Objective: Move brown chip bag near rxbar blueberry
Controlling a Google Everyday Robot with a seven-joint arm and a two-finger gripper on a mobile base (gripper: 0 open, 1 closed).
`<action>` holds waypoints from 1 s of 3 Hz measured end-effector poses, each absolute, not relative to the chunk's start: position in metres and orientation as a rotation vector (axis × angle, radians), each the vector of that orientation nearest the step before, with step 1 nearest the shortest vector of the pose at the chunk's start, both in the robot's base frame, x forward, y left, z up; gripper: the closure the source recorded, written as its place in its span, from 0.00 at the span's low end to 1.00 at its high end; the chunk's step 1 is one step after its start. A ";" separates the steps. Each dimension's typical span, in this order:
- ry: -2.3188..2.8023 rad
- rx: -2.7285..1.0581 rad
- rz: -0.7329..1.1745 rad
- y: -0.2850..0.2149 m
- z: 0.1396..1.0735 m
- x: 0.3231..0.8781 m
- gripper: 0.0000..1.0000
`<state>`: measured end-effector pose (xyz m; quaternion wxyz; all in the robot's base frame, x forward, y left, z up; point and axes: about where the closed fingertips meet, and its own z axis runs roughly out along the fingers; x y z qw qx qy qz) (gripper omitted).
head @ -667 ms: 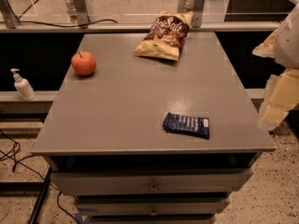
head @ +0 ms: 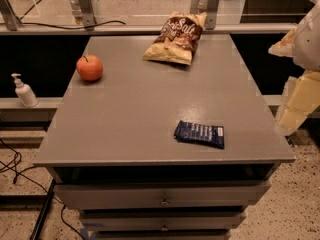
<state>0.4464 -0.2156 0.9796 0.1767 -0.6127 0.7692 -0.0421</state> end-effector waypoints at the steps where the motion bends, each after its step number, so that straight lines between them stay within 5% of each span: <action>1: 2.047 -1.742 -0.152 -0.207 0.981 0.474 0.00; 2: 1.864 -1.731 -0.210 -0.187 0.990 0.529 0.00; 3: 1.857 -1.724 -0.209 -0.188 0.991 0.528 0.00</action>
Offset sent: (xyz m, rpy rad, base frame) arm 0.1499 0.0534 0.0168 0.1154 -0.3889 0.2420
